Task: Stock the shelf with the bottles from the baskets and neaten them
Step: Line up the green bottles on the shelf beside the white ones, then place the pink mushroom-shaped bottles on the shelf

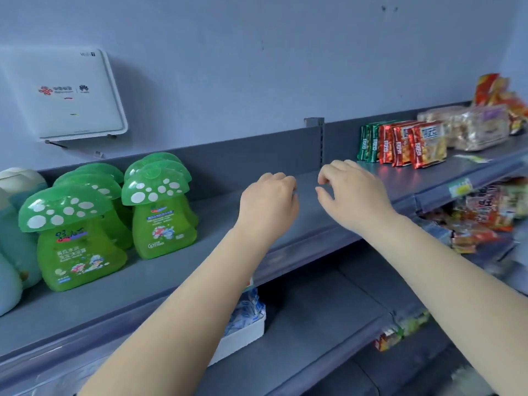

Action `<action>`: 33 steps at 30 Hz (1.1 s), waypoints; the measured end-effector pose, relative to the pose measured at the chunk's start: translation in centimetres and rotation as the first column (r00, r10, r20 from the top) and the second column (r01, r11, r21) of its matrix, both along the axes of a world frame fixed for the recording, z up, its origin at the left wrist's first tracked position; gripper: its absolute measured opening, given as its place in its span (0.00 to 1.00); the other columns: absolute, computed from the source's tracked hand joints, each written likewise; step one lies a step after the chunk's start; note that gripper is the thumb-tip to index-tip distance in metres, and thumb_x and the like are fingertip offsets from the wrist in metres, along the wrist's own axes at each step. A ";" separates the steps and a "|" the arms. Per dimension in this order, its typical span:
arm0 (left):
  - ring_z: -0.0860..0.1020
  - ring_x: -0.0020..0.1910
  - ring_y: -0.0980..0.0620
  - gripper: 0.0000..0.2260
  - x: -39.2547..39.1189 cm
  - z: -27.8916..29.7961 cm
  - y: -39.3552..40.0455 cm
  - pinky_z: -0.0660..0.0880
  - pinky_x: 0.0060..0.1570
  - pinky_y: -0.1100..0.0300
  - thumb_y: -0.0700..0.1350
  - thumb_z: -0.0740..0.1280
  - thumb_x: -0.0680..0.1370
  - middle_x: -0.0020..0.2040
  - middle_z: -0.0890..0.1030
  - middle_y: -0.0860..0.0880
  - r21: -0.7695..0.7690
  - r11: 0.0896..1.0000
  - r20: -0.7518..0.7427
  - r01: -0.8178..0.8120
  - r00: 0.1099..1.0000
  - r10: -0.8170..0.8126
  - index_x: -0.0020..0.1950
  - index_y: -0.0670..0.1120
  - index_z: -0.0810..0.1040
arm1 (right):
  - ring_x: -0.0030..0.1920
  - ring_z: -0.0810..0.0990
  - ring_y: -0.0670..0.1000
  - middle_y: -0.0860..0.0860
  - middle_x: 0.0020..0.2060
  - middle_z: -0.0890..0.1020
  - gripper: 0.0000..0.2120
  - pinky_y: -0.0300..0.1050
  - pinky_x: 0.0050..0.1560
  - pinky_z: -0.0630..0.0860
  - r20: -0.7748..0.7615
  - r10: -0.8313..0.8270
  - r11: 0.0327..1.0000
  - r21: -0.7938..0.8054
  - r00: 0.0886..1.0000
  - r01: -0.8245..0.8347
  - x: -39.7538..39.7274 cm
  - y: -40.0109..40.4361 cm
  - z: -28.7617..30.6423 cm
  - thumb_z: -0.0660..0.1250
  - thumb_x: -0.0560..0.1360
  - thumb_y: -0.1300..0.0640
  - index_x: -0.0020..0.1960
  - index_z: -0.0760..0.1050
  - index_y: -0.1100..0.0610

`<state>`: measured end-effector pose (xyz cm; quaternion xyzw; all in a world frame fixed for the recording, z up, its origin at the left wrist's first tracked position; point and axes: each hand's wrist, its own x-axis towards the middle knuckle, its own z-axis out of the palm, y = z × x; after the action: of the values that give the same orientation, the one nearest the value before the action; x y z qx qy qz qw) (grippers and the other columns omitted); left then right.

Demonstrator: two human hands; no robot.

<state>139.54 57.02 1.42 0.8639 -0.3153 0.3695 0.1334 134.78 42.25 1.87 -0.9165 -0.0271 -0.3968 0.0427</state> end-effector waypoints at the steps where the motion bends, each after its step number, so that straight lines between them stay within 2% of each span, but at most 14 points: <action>1: 0.74 0.48 0.47 0.09 0.0 -0.1 -1.6 0.66 0.36 0.57 0.41 0.58 0.78 0.46 0.79 0.48 0.047 0.999 -0.003 0.023 1.000 -0.023 0.50 0.42 0.77 | 0.55 0.72 0.51 0.49 0.49 0.77 0.08 0.44 0.43 0.67 -0.030 -0.070 0.995 -0.067 0.997 0.068 -0.9 -1.3 -0.2 0.58 0.78 0.54 0.52 0.73 0.56; 4: 0.74 0.50 0.47 0.09 -0.6 -0.9 -6.6 0.62 0.33 0.58 0.40 0.58 0.77 0.49 0.78 0.48 0.181 0.978 -0.024 0.100 0.995 -0.098 0.52 0.43 0.77 | 0.57 0.72 0.53 0.51 0.51 0.77 0.10 0.46 0.45 0.69 -0.127 -0.243 0.960 -0.172 0.962 0.220 -3.7 -5.1 -1.3 0.57 0.79 0.52 0.54 0.72 0.57; 8: 0.74 0.52 0.45 0.08 -2.6 -2.8 -13.0 0.62 0.38 0.58 0.42 0.58 0.78 0.51 0.78 0.47 0.281 0.930 -0.066 0.237 0.971 -0.228 0.51 0.43 0.76 | 0.58 0.73 0.53 0.51 0.53 0.76 0.11 0.47 0.49 0.70 -0.231 -0.398 0.910 -0.223 0.888 0.350 -7.9 -10.0 -3.7 0.57 0.79 0.52 0.56 0.71 0.57; 13: 0.74 0.53 0.45 0.08 -6.2 -7.0 -21.1 0.63 0.39 0.57 0.41 0.57 0.78 0.52 0.78 0.45 0.417 0.830 -0.136 0.371 0.928 -0.346 0.50 0.42 0.75 | 0.57 0.73 0.54 0.52 0.54 0.76 0.10 0.46 0.44 0.68 -0.331 -0.518 0.855 -0.231 0.789 0.465 -13.1 -16.6 -7.9 0.57 0.78 0.54 0.56 0.71 0.57; 16: 0.75 0.51 0.44 0.06 -8.7 -9.1 -25.9 0.66 0.38 0.57 0.41 0.58 0.77 0.50 0.78 0.44 0.466 0.770 -0.210 0.437 0.899 -0.383 0.47 0.43 0.74 | 0.57 0.73 0.54 0.52 0.54 0.76 0.10 0.45 0.43 0.66 -0.394 -0.545 0.838 -0.224 0.740 0.498 -16.3 -20.5 -10.2 0.57 0.78 0.54 0.56 0.71 0.57; 20: 0.76 0.52 0.43 0.09 -12.1 -12.2 -32.0 0.66 0.37 0.57 0.42 0.58 0.78 0.52 0.78 0.44 0.513 0.689 -0.262 0.512 0.858 -0.442 0.52 0.42 0.76 | 0.56 0.74 0.54 0.52 0.52 0.77 0.10 0.43 0.41 0.65 -0.451 -0.566 0.816 -0.183 0.690 0.549 -20.7 -25.6 -13.1 0.58 0.77 0.55 0.54 0.72 0.58; 24: 0.76 0.53 0.43 0.09 -15.4 -15.7 -37.2 0.67 0.40 0.56 0.43 0.58 0.78 0.52 0.79 0.44 0.532 0.614 -0.307 0.583 0.809 -0.502 0.51 0.42 0.77 | 0.55 0.74 0.56 0.54 0.50 0.78 0.08 0.46 0.46 0.71 -0.532 -0.553 0.788 -0.084 0.641 0.610 -24.9 -29.7 -16.2 0.59 0.76 0.57 0.51 0.73 0.59; 28: 0.76 0.55 0.43 0.10 -18.6 -18.8 -41.4 0.72 0.45 0.54 0.43 0.59 0.77 0.53 0.79 0.44 0.527 0.555 -0.383 0.644 0.763 -0.521 0.53 0.43 0.77 | 0.54 0.76 0.56 0.54 0.50 0.78 0.10 0.48 0.45 0.73 -0.612 -0.549 0.724 -0.009 0.569 0.689 -28.2 -33.1 -19.5 0.60 0.75 0.55 0.52 0.74 0.59; 33: 0.76 0.53 0.44 0.09 -20.4 -22.9 -46.3 0.72 0.45 0.55 0.44 0.60 0.77 0.51 0.79 0.45 0.527 0.451 -0.500 0.720 0.692 -0.520 0.52 0.44 0.77 | 0.53 0.76 0.55 0.54 0.51 0.78 0.10 0.47 0.47 0.73 -0.714 -0.500 0.623 0.096 0.490 0.776 -30.5 -36.3 -23.3 0.61 0.75 0.55 0.54 0.73 0.59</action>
<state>119.18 10.74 -21.48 0.7098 -0.7032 0.0284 -0.0308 104.26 5.93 -21.40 -0.9007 0.4231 -0.0506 0.0844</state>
